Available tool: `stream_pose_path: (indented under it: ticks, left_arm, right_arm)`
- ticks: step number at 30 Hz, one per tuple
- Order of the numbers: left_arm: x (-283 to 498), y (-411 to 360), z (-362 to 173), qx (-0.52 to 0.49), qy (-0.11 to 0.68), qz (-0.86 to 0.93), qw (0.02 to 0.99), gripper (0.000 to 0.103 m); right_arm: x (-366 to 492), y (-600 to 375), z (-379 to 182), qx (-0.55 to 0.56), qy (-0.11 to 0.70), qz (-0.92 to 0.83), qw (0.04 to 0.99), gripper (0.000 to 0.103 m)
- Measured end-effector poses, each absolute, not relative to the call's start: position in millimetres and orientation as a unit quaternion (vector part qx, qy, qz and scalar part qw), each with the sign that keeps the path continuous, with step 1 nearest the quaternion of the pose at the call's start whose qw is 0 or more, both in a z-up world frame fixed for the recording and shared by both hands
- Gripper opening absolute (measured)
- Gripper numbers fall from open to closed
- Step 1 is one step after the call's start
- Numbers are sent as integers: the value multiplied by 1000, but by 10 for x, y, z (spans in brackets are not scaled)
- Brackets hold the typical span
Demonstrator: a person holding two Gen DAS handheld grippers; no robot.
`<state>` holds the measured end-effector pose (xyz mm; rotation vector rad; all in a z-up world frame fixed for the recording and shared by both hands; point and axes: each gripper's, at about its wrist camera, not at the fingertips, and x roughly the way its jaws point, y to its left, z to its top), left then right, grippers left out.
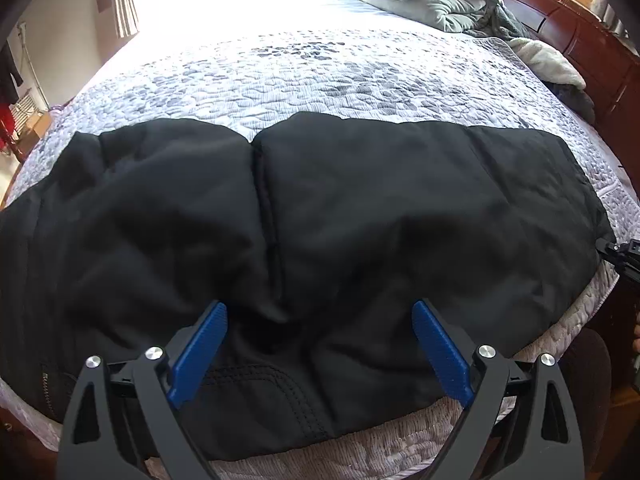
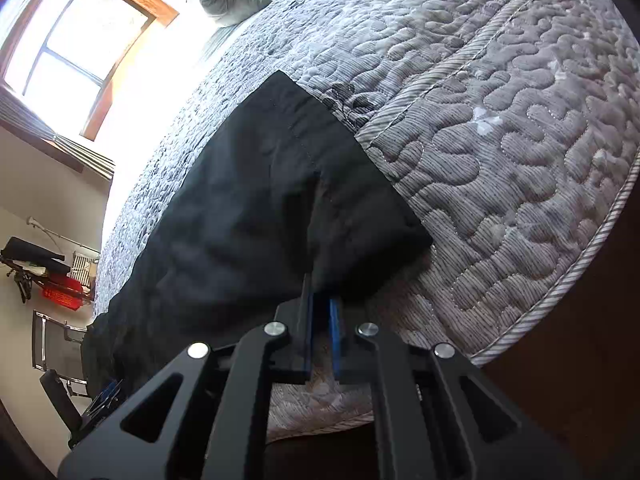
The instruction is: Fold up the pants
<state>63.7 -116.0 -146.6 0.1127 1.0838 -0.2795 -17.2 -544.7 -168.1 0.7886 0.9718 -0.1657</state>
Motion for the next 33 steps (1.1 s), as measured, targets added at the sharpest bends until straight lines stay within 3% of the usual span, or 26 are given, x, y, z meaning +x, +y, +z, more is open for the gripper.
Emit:
stream_pose_path:
  ticks: [1, 3, 6, 12, 17, 23, 25, 27, 29, 33]
  left_arm:
    - [621, -1154, -1454, 53, 514, -137, 845, 94]
    - [593, -1128, -1420, 49, 515, -141, 844, 94]
    - [537, -1087, -1331, 42, 506, -143, 850, 94]
    - [499, -1252, -1226, 29, 496, -141, 856, 94]
    - [533, -1680, -1266, 30, 506, -157, 848, 94]
    - [607, -2019, -1387, 37, 507, -152, 848, 94]
    - [635, -2073, -1430, 39, 510, -142, 847, 94]
    - [660, -2103, -1469, 41, 515, -139, 845, 94]
    - [680, -2107, -1501, 40, 516, -136, 845, 94]
    - [740, -2123, -1551, 31, 518, -128, 845, 94]
  right_arm:
    - [-189, -5447, -1650, 368, 454, -77, 808, 13]
    - [-251, -5445, -1555, 360, 450, -81, 813, 43]
    - [-363, -5463, -1482, 348, 456, -106, 813, 57]
    - [-356, -5493, -1616, 386, 460, -106, 793, 57]
    - [-134, -5249, -1581, 302, 496, -125, 804, 57]
    - [-35, -5253, -1670, 305, 500, -114, 802, 59]
    - [3, -5278, -1677, 314, 491, -109, 805, 52]
    - [48, -5302, -1640, 311, 485, -99, 811, 28]
    - [90, -5289, -1522, 290, 477, -83, 826, 11]
    - [198, -5204, -1085, 237, 442, -62, 863, 8]
